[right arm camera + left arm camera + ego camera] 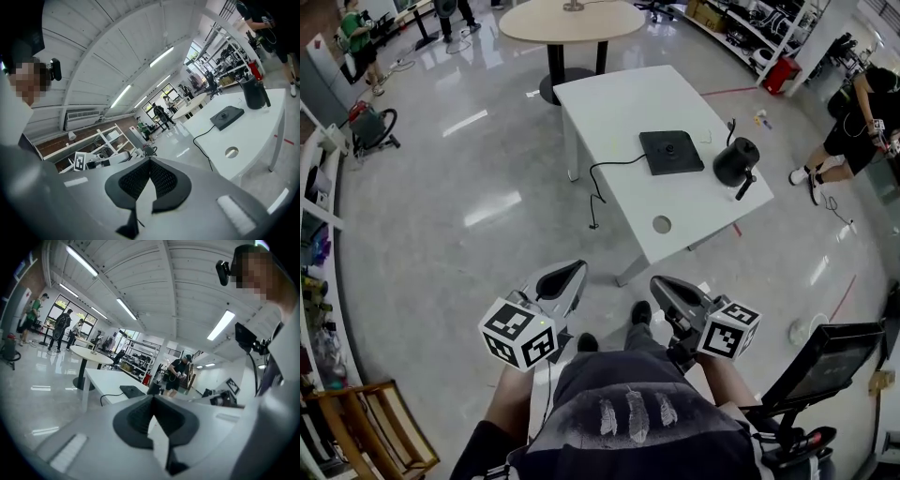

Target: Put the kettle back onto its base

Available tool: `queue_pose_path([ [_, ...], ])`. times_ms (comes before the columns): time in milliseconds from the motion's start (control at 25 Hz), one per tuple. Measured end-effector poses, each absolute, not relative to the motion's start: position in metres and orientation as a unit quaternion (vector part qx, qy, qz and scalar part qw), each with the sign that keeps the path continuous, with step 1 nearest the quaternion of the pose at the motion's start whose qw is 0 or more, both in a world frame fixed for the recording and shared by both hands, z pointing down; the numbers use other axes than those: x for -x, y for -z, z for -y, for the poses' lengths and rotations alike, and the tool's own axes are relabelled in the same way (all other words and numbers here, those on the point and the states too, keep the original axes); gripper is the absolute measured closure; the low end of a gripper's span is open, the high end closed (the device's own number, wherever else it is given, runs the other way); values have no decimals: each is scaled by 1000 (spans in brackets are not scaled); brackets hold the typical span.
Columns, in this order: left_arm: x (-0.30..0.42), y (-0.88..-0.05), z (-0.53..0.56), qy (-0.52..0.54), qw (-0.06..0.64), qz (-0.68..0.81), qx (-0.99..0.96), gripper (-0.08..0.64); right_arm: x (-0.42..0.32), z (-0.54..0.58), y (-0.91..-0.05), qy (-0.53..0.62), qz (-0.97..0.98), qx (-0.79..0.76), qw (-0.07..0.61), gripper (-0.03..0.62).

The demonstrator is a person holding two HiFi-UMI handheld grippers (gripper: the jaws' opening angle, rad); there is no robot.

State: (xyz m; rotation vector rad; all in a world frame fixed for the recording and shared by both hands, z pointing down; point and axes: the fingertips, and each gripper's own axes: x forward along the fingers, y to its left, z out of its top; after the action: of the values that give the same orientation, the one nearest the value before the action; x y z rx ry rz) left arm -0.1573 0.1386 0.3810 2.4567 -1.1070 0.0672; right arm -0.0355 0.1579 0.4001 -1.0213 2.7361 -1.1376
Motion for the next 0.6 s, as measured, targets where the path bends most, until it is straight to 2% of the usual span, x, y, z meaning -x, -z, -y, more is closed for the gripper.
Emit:
queue_pose_path([
  [280,125,-384,-105,-63,220,399,-888,560,0,-119,-412,370,-867,333,20,592],
  [600,43,-390,-55,-111,212,395,-887,560,-84,-69,-429,373,-861,344,37,592],
])
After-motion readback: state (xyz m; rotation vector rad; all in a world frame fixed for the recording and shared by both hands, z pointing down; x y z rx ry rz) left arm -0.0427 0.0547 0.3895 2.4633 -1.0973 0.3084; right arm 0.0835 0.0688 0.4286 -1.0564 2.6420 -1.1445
